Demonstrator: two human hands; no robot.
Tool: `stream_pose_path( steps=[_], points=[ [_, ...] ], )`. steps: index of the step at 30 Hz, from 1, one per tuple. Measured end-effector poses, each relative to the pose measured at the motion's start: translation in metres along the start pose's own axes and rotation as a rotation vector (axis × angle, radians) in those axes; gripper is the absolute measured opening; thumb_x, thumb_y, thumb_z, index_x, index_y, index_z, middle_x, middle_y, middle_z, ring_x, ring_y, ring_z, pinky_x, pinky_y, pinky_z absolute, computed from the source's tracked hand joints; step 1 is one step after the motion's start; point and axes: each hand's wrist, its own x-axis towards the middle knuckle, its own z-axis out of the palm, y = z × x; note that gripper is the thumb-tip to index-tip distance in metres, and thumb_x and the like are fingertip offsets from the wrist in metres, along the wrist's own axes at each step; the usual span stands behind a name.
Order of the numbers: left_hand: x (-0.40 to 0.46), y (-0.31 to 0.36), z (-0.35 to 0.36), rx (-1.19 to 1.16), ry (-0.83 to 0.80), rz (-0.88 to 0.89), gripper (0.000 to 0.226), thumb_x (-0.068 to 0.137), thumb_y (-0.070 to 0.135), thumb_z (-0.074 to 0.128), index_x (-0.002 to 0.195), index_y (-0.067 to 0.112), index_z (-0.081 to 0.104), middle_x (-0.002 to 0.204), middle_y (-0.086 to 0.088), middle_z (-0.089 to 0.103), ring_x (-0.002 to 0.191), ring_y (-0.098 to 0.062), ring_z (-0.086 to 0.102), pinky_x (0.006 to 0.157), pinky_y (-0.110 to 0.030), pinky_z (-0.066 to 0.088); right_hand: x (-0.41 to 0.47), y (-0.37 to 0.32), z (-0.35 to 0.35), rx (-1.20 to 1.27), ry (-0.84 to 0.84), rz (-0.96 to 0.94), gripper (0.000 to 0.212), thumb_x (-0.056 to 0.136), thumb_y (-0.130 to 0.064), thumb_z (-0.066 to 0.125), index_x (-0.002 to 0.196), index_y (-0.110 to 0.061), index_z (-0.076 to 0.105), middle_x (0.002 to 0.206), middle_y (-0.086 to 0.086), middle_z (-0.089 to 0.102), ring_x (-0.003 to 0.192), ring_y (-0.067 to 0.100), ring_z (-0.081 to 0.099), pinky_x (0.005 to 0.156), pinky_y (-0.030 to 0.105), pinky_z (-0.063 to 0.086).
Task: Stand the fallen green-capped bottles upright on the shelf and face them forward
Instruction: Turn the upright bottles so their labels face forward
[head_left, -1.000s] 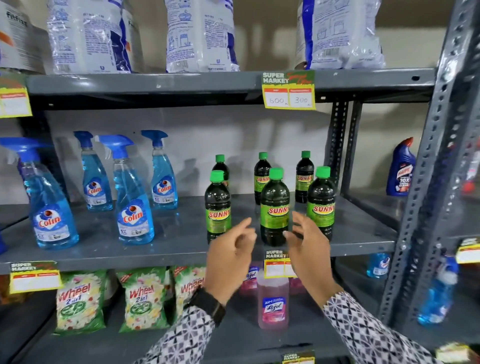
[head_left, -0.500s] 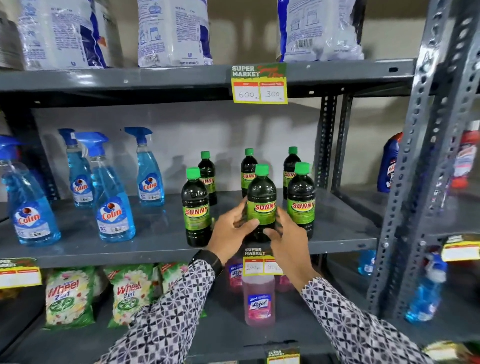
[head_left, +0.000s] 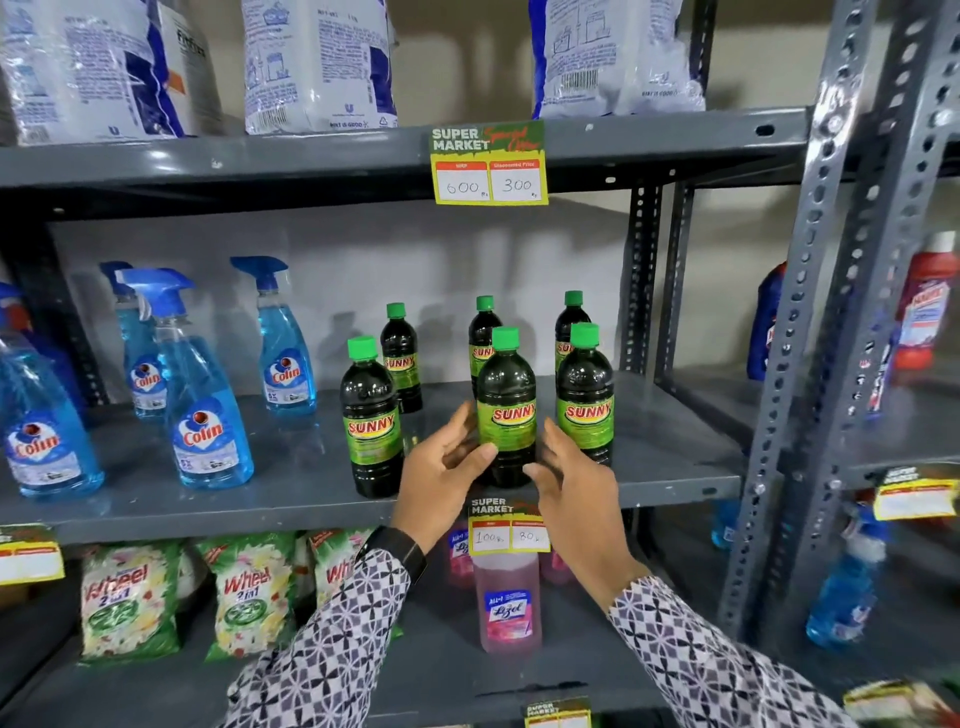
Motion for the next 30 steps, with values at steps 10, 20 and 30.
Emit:
stream_pose_path(
  steps=[10,20,30],
  points=[
    [-0.036,0.047,0.083,0.260,0.088,0.084,0.044,0.101,0.027,0.054,0.145,0.024,0.051,0.100,0.000,0.074,0.090,-0.009,0.068,0.081,-0.024,0.050,0.016,0.030,-0.074,0.108,0.109,0.101,0.051,0.093,-0.008,0.078,0.139,-0.019,0.060,0.116,-0.022,0.063,0.107,0.011,0.067,0.098,0.034,0.053],
    [0.006,0.033,0.137,0.322,0.155,-0.061,0.043,0.103,0.024,0.045,0.145,0.018,0.050,0.123,-0.009,0.070,0.114,-0.027,0.064,0.097,-0.039,0.051,0.051,0.065,-0.083,0.199,-0.140,0.155,0.058,0.091,0.001,0.076,0.144,-0.013,0.056,0.118,-0.013,0.068,0.099,-0.019,0.065,0.094,0.009,0.051],
    [0.023,0.028,0.148,0.057,0.044,-0.015,0.058,0.091,0.014,0.070,0.144,0.023,0.051,0.104,0.019,0.070,0.090,0.009,0.065,0.094,-0.022,0.055,0.061,0.094,-0.112,0.226,-0.224,0.165,0.068,0.092,0.003,0.075,0.152,-0.019,0.049,0.137,-0.001,0.068,0.126,0.009,0.065,0.111,0.028,0.050]
  ],
)
